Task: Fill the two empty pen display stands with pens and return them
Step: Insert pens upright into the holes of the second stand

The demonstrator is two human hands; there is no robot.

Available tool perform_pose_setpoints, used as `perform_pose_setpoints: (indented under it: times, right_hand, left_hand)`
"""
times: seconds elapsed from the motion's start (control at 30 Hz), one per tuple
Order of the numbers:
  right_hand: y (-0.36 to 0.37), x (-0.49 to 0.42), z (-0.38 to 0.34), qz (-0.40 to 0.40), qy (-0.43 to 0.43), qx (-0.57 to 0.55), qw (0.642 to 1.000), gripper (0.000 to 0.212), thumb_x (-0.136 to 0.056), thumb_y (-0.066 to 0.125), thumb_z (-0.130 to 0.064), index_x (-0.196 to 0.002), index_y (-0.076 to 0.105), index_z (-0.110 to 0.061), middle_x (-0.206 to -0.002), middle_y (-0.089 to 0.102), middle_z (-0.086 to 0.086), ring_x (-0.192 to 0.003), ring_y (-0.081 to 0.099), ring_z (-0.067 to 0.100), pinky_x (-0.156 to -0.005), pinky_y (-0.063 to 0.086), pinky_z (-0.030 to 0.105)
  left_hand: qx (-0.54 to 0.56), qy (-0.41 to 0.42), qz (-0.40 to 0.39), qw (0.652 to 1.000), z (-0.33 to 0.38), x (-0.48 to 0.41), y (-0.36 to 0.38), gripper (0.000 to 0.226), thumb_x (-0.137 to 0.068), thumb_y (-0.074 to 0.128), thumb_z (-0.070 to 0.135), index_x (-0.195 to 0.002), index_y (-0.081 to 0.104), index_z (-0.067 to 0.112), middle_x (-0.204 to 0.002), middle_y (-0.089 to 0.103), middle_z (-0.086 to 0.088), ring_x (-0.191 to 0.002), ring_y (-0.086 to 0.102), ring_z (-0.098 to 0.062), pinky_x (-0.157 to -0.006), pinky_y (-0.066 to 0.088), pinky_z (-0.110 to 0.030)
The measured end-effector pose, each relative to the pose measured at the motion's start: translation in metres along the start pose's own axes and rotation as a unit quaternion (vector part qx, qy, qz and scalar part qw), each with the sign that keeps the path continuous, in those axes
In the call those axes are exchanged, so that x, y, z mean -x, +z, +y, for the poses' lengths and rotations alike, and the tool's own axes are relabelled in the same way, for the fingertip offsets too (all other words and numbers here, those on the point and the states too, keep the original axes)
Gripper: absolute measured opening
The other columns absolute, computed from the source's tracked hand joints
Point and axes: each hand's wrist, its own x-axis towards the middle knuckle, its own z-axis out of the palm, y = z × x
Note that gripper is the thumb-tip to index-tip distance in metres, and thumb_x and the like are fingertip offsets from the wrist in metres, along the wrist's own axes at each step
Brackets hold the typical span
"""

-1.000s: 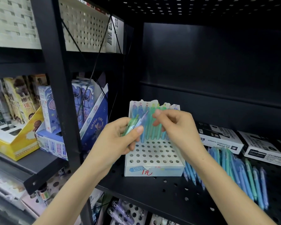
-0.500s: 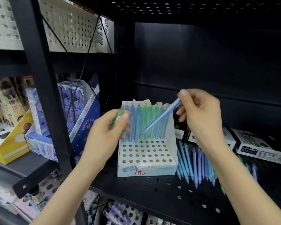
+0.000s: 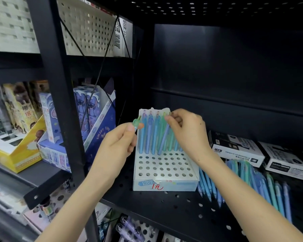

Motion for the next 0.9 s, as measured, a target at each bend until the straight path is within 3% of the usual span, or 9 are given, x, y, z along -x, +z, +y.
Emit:
perform_pose_setpoints:
  times: [0.13, 0.27, 0.33, 0.4, 0.47, 0.57, 0.63, 0.77, 0.9]
  right_hand:
    - [0.011, 0.001, 0.003, -0.023, 0.013, 0.006, 1.000, 0.020, -0.089, 0.060, -0.029, -0.084, 0.068, -0.011, -0.066, 0.061, -0.004, -0.063, 0.054, 0.010, -0.067, 0.046, 0.025]
    - [0.009, 0.000, 0.002, -0.039, 0.030, 0.013, 0.999, 0.021, -0.088, 0.061, -0.034, -0.093, 0.069, -0.016, -0.071, 0.060, -0.009, -0.063, 0.052, 0.003, -0.065, 0.044, 0.022]
    - [0.002, 0.006, -0.001, -0.008, 0.027, 0.026, 0.999, 0.025, -0.087, 0.061, -0.039, -0.101, 0.068, -0.020, -0.078, 0.063, -0.009, -0.068, 0.056, 0.006, -0.067, 0.045, 0.023]
    - [-0.009, 0.016, -0.007, 0.040, 0.019, -0.026, 0.999, 0.022, -0.087, 0.058, -0.042, -0.093, 0.069, -0.024, -0.075, 0.064, -0.012, -0.065, 0.057, 0.004, -0.064, 0.045, 0.019]
    - [-0.019, 0.027, -0.015, 0.015, 0.026, -0.119, 0.992, 0.024, -0.087, 0.057, -0.043, -0.074, 0.067, -0.025, -0.062, 0.062, -0.012, -0.059, 0.056, 0.001, -0.058, 0.042, 0.012]
    - [-0.027, 0.039, -0.023, -0.073, 0.058, -0.173, 0.981, 0.022, -0.083, 0.065, -0.039, -0.073, 0.070, -0.020, -0.063, 0.067, -0.008, -0.060, 0.062, 0.000, -0.058, 0.045, 0.011]
    - [-0.030, 0.042, -0.024, -0.081, 0.075, -0.207, 0.972, 0.016, -0.084, 0.067, -0.030, -0.077, 0.071, -0.015, -0.065, 0.069, -0.005, -0.059, 0.062, 0.000, -0.057, 0.047, 0.013]
    - [-0.043, 0.040, -0.017, -0.017, 0.101, -0.269, 0.958, 0.012, -0.089, 0.060, -0.020, -0.087, 0.070, -0.013, -0.071, 0.069, -0.002, -0.059, 0.060, 0.000, -0.053, 0.047, 0.014]
    - [-0.057, 0.028, 0.000, 0.078, 0.116, -0.261, 0.955, 0.014, -0.094, 0.054, -0.020, -0.089, 0.065, -0.012, -0.072, 0.064, 0.000, -0.057, 0.057, 0.003, -0.052, 0.046, 0.015]
  left_hand:
    - [0.023, 0.021, -0.038, 0.999, 0.001, 0.002, 0.000, 0.023, -0.094, 0.048, 0.023, -0.095, 0.067, 0.010, -0.064, 0.047, 0.003, -0.060, 0.044, -0.006, -0.052, 0.036, -0.015]
    - [0.028, 0.029, -0.057, 0.998, 0.003, 0.004, 0.003, 0.022, -0.084, 0.057, 0.031, -0.102, 0.069, 0.025, -0.063, 0.056, 0.011, -0.056, 0.049, -0.004, -0.050, 0.037, -0.010]
    - [0.015, 0.043, -0.050, 0.998, 0.002, 0.004, 0.005, 0.020, -0.087, 0.055, 0.028, -0.101, 0.068, 0.033, -0.063, 0.058, 0.014, -0.058, 0.050, 0.000, -0.055, 0.040, -0.011]
    - [0.007, 0.054, -0.053, 0.997, -0.001, 0.003, 0.007, 0.024, -0.091, 0.050, 0.025, -0.102, 0.066, 0.040, -0.067, 0.059, 0.014, -0.064, 0.052, 0.001, -0.062, 0.040, -0.014]
    - [-0.015, 0.073, -0.062, 0.995, -0.004, 0.002, 0.011, 0.024, -0.092, 0.051, 0.028, -0.106, 0.063, 0.044, -0.076, 0.062, 0.014, -0.074, 0.056, -0.001, -0.068, 0.041, -0.018]
    - [-0.064, 0.122, -0.070, 0.988, -0.004, 0.003, 0.021, 0.022, -0.091, 0.056, 0.030, -0.109, 0.064, 0.040, -0.085, 0.062, 0.008, -0.085, 0.059, -0.010, -0.076, 0.047, -0.022]
    - [-0.073, 0.138, -0.068, 0.985, -0.002, 0.004, 0.029, 0.025, -0.090, 0.059, 0.022, -0.111, 0.065, 0.034, -0.089, 0.062, 0.006, -0.089, 0.059, -0.013, -0.080, 0.049, -0.026]
    - [-0.082, 0.153, -0.043, 0.984, -0.002, 0.003, 0.033, 0.028, -0.087, 0.061, 0.020, -0.111, 0.063, 0.033, -0.094, 0.061, 0.013, -0.096, 0.058, -0.008, -0.087, 0.049, -0.026]
    - [-0.170, 0.177, 0.049, 0.968, -0.018, 0.004, 0.023, 0.026, -0.092, 0.053, 0.033, -0.118, 0.058, 0.031, -0.107, 0.056, 0.018, -0.103, 0.053, -0.002, -0.092, 0.046, -0.028]
